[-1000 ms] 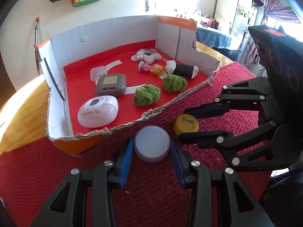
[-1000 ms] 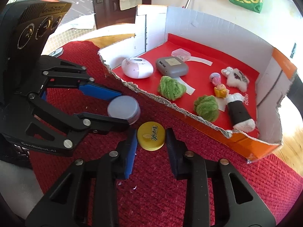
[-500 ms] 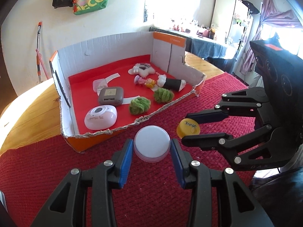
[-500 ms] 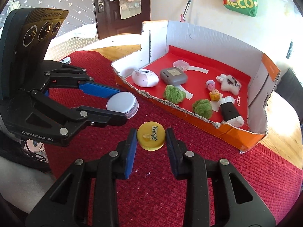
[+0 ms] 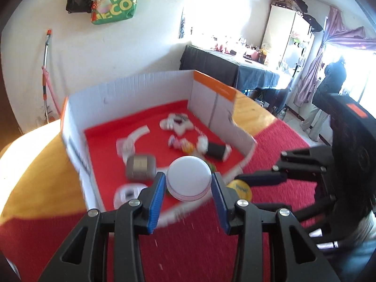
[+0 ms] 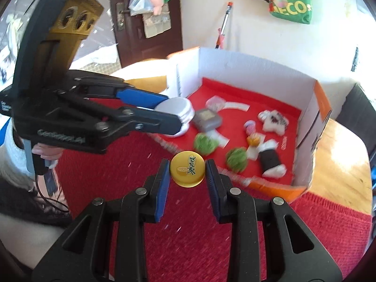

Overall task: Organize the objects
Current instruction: 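Lift both held items over the box wall into the box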

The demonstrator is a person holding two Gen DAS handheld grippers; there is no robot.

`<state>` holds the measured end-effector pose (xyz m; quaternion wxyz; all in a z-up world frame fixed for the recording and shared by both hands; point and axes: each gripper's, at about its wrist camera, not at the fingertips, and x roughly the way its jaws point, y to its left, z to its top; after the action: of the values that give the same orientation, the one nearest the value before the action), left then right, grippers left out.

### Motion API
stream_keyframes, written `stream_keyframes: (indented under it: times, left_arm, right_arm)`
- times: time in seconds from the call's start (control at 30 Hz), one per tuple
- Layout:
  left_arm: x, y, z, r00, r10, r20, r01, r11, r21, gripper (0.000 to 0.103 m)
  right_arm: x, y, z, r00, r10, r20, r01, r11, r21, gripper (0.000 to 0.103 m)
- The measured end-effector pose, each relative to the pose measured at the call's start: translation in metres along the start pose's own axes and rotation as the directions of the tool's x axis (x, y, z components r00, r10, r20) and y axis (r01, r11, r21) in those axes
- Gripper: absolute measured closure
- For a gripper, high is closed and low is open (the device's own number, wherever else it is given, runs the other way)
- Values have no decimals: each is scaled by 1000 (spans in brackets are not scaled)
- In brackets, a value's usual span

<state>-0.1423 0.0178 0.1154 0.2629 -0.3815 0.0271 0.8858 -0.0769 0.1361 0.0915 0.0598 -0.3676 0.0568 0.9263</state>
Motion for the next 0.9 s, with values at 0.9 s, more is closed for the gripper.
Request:
stream_keyframes:
  times: [0.9]
  left_arm:
    - [154, 65, 69, 950, 71, -304, -102, 991, -85, 61]
  right_arm:
    - [115, -72, 58, 953, -40, -299, 47, 999, 17, 74]
